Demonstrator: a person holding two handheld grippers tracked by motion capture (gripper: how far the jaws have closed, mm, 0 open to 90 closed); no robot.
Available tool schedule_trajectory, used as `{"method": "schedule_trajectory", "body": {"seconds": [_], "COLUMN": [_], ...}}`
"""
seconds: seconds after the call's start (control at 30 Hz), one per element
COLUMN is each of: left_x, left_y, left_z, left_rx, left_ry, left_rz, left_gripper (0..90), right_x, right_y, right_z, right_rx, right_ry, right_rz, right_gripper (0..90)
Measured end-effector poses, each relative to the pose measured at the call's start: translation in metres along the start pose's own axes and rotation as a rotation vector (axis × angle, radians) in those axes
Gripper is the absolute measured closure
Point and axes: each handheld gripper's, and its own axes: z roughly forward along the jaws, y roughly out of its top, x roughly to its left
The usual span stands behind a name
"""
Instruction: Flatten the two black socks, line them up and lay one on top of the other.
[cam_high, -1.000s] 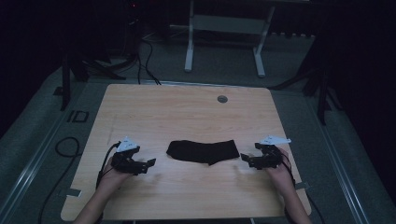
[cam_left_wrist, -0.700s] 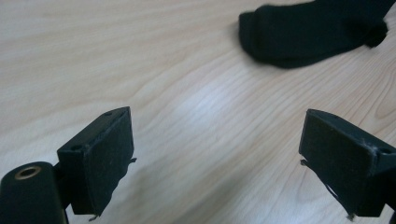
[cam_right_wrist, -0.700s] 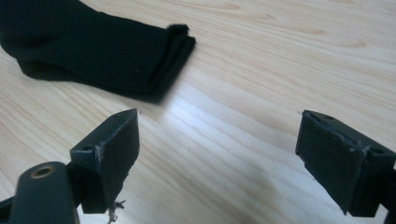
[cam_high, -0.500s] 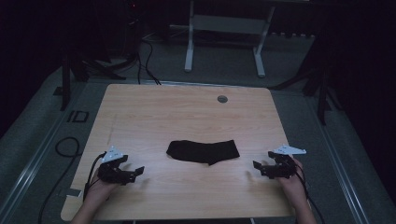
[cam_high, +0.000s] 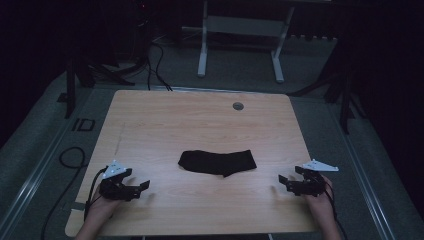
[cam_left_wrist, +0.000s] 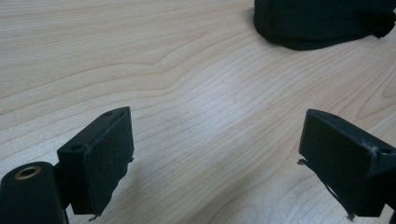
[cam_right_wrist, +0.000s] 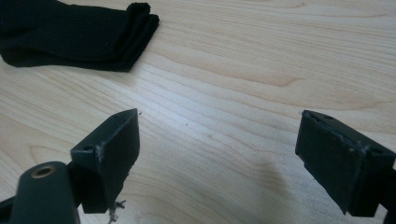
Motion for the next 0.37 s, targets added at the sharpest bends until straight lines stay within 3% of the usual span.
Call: {"method": "schedule_trajectory", "body": {"seconds": [0.37], "left_x": [-0.0041], "left_y": [-0.0025], "left_z": [0.0011], "left_rx": [0.001], "left_ry": [0.015], "left_rz": [0.031], "left_gripper": [10.5], "right_x": [0.0051], "right_y": [-0.0015], "right_z": [0.005], "right_rx": [0.02], "right_ry": [-0.049], "right_rz": [-0.041], "right_gripper": [13.6]}}
